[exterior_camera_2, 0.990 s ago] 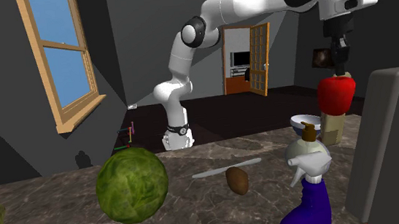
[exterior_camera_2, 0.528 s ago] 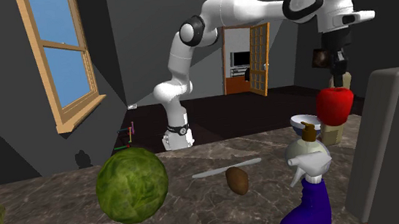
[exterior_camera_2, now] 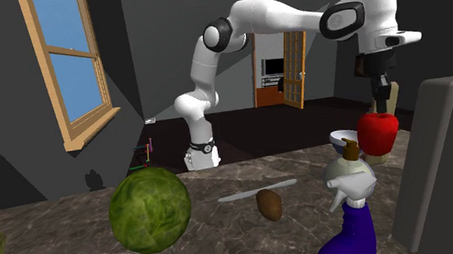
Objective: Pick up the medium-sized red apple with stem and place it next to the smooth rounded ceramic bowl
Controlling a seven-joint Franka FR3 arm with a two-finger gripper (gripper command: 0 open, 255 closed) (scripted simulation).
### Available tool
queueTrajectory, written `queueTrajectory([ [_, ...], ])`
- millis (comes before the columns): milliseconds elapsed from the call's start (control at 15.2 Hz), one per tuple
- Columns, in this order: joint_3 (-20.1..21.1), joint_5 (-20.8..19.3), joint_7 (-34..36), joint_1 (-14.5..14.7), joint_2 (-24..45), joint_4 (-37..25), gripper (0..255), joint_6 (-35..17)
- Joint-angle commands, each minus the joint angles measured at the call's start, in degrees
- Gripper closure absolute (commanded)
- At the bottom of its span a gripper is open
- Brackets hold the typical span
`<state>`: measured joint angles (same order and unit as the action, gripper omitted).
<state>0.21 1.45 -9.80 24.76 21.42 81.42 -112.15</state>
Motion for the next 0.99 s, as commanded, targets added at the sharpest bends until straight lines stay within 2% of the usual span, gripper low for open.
queueTrajectory([
  [0,0.0,0.0,0.0,0.0,0.1,1.2,255,-1.4],
  [924,-0.1,0.2,-0.3,0.1,1.9,9.3,255,-11.2],
])
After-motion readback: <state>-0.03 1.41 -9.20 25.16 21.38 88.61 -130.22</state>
